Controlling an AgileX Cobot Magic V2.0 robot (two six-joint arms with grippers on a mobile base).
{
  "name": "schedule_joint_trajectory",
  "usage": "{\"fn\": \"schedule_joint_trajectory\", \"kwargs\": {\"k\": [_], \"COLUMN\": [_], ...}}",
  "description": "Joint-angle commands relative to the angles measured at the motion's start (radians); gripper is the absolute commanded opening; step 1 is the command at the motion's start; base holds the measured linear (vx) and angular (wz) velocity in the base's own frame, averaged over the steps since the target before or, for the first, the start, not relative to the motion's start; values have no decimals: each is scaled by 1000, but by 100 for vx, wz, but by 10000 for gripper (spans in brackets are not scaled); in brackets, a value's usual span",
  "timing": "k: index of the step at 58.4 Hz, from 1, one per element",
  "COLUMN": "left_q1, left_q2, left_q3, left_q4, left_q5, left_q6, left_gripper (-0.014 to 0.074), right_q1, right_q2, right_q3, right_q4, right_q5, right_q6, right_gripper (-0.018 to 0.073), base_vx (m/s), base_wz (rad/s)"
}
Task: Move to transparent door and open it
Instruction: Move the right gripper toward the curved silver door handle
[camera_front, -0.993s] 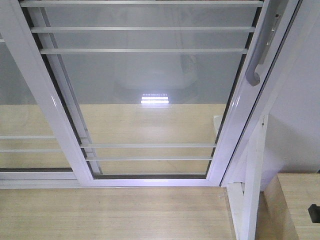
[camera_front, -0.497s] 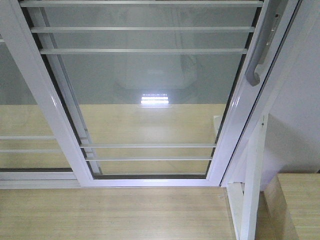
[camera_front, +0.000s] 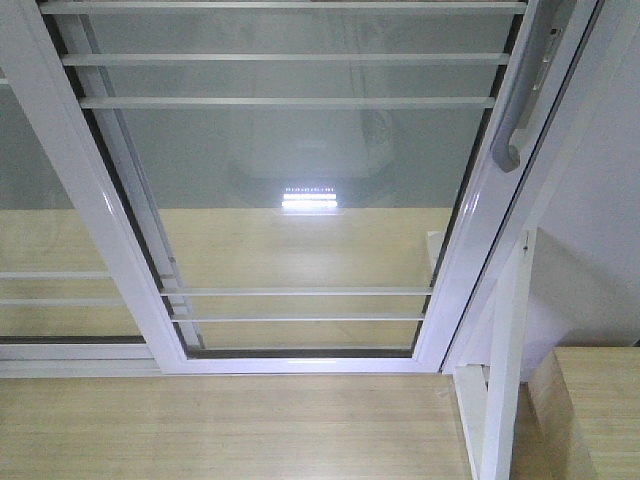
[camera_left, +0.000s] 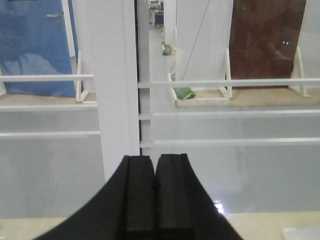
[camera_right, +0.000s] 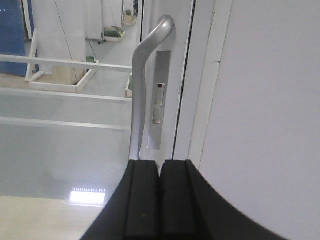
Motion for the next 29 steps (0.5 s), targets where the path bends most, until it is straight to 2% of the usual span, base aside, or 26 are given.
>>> {"fn": "schedule_joint_trajectory", "kwargs": {"k": [1, 10, 15, 23, 29], "left_q1": [-7, -7, -7, -7, -7], "left_q2": [71, 162, 197, 232, 259], "left_q3": [-37, -37, -37, -37, -37], "left_q4": [-10, -49, -80, -89, -87], "left_q5": [-114, -120, -146, -212, -250], "left_q6": [-11, -46, -42, -42, -40], "left_gripper": [-2, 32, 78, 180, 265], "right_q1": [-3, -3, -3, -3, -3], "right_q2": [93, 211, 268, 365, 432], "right_q3": [-34, -34, -34, -34, -34], "right_q4": [27, 81, 71, -39, -144], "right_q5": [-188, -330, -352, -362, -425], "right_q6": [-24, 31, 34, 9, 11], "right_gripper": [10, 66, 127, 272, 372], "base_vx": [0, 0, 0, 0, 0], "base_wz": [0, 0, 0, 0, 0]}}
